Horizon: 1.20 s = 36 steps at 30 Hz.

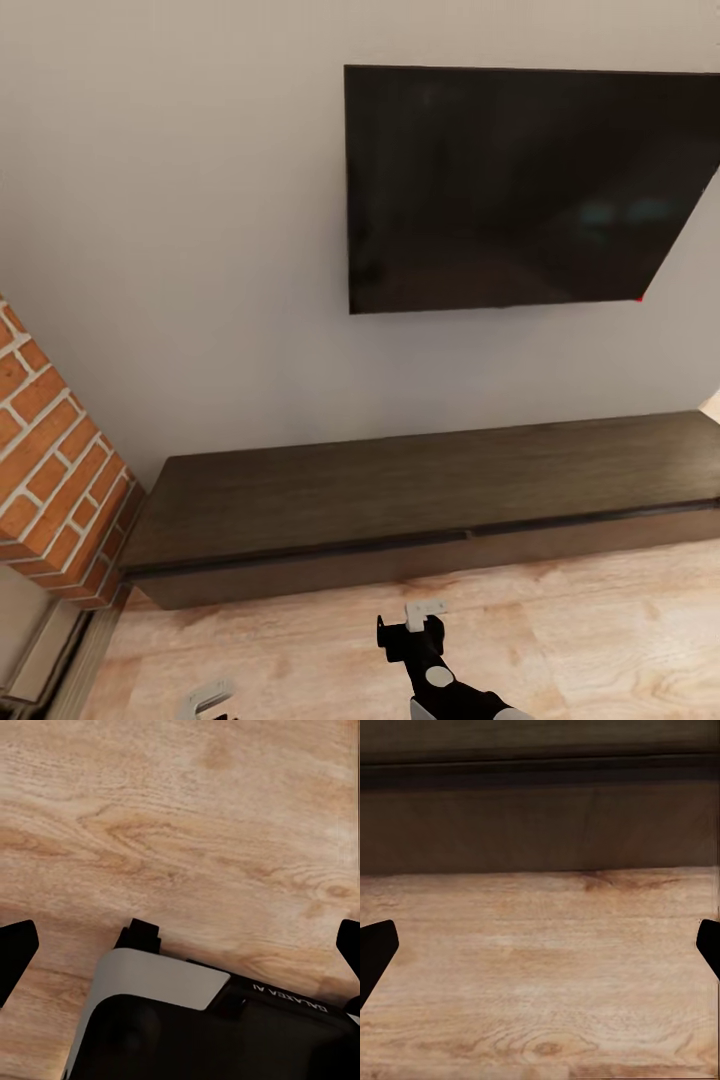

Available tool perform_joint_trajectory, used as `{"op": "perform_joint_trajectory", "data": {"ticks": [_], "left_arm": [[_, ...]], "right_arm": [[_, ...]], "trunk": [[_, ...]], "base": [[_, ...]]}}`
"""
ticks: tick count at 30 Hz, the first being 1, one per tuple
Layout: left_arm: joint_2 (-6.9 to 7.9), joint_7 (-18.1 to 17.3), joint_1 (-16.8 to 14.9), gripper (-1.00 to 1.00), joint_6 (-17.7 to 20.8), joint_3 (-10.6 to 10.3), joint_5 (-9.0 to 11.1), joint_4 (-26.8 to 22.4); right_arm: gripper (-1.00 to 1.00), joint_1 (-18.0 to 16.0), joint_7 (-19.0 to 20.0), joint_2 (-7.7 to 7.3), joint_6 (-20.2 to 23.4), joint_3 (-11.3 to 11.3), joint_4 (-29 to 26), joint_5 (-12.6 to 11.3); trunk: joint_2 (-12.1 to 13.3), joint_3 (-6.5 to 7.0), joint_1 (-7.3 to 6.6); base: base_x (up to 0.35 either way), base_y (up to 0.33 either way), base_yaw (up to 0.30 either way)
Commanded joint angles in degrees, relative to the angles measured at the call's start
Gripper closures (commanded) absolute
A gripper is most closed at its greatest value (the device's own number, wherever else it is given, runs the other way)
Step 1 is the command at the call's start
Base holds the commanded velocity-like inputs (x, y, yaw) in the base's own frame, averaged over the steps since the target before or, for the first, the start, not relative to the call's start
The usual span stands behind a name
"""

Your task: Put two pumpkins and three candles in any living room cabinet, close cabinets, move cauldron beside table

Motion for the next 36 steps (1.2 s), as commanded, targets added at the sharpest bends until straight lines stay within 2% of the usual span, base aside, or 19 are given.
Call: {"op": "perform_joint_trajectory", "data": {"ticks": [1,11,21,30,36], "left_arm": [[0.09,0.57,0.0,-1.0,0.05,-0.37,0.57,-0.14],[0.1,0.58,0.06,-1.0,-2.88,-0.64,0.21,-0.13],[0.08,0.66,0.06,-1.0,-3.32,-0.67,0.23,-0.13],[0.15,0.59,0.06,-1.0,-3.48,-0.67,-0.08,-0.13],[0.15,0.58,0.06,-1.0,-3.51,-0.64,-0.11,-0.13]], "right_arm": [[-1.0,-0.05,-0.26,0.01,-0.17,0.49,-0.02,-0.48],[-1.0,-0.05,-0.3,0.01,-0.14,0.54,-0.01,-0.47],[-1.0,-0.05,-0.39,0.01,-0.14,0.57,-0.01,-0.43],[-1.0,-0.05,-0.23,0.01,-0.22,0.53,-0.09,-0.49],[-1.0,-0.05,-0.22,0.01,-0.23,0.53,-0.07,-0.49]], "trunk": [[0.38,0.16,-0.22],[0.38,0.26,-0.22],[0.38,0.27,-0.22],[0.38,0.52,-0.22],[0.38,0.7,-0.22]], "base": [[0.0,0.0,-0.199],[0.0,-0.021,-0.093],[0.016,-0.251,-0.012],[0.085,-0.272,-0.241],[0.018,-0.053,-0.272]]}}
